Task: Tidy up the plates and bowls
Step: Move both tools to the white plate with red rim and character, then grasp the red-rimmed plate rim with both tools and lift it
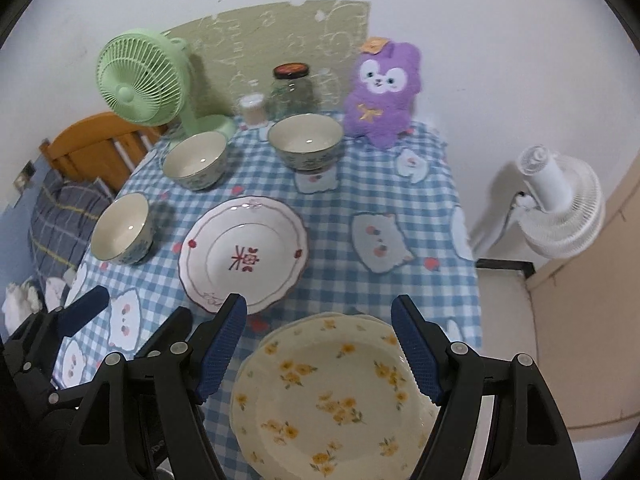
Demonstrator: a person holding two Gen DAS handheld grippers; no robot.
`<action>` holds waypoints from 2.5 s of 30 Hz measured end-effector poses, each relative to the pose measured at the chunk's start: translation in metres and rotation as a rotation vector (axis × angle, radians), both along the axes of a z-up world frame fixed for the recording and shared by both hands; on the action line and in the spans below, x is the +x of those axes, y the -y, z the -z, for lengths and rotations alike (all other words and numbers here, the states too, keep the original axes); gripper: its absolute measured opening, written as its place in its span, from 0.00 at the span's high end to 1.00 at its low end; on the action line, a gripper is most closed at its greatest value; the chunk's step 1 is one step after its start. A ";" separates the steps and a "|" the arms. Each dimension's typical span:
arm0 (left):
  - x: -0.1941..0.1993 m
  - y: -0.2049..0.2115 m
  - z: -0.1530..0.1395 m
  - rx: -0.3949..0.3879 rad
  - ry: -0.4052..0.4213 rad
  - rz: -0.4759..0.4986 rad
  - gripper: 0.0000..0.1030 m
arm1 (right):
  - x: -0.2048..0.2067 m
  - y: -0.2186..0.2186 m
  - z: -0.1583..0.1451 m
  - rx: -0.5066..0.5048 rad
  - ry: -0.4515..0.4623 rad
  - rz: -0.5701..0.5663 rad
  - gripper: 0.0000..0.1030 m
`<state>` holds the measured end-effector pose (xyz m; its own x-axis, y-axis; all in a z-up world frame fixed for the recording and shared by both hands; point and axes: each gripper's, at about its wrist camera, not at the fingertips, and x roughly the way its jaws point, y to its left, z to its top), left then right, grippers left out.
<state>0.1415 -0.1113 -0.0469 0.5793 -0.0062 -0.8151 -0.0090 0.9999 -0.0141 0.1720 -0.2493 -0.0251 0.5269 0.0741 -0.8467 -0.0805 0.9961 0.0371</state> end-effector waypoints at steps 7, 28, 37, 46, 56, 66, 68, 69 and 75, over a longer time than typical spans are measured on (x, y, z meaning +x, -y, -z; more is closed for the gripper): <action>0.023 -0.011 0.016 -0.001 -0.014 -0.041 0.19 | 0.031 -0.014 0.019 0.023 -0.007 -0.037 0.25; 0.104 -0.038 0.076 -0.002 -0.033 0.040 0.20 | 0.099 -0.037 0.086 0.036 -0.040 0.078 0.25; 0.118 -0.040 0.100 -0.004 -0.071 0.060 0.26 | 0.113 -0.040 0.109 0.021 -0.084 0.093 0.26; 0.127 -0.046 0.115 -0.007 -0.095 0.049 0.35 | 0.123 -0.045 0.125 0.039 -0.127 0.085 0.39; 0.136 -0.058 0.130 -0.040 -0.160 0.000 0.56 | 0.131 -0.044 0.140 0.000 -0.166 0.091 0.52; 0.137 -0.057 0.135 -0.022 -0.161 0.020 0.57 | 0.135 -0.042 0.155 0.000 -0.210 0.104 0.57; 0.137 -0.058 0.136 -0.021 -0.158 0.024 0.57 | 0.137 -0.043 0.157 -0.009 -0.213 0.106 0.57; 0.137 -0.058 0.136 -0.023 -0.157 0.025 0.57 | 0.137 -0.044 0.157 -0.015 -0.212 0.106 0.57; 0.135 -0.057 0.134 -0.014 -0.148 0.041 0.57 | 0.137 -0.044 0.156 -0.022 -0.212 0.111 0.56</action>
<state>0.2764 -0.0545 -0.1811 0.4517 -0.0394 -0.8913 0.0284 0.9992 -0.0298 0.3093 -0.2055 -0.1809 0.3406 0.0056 -0.9402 0.0372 0.9991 0.0194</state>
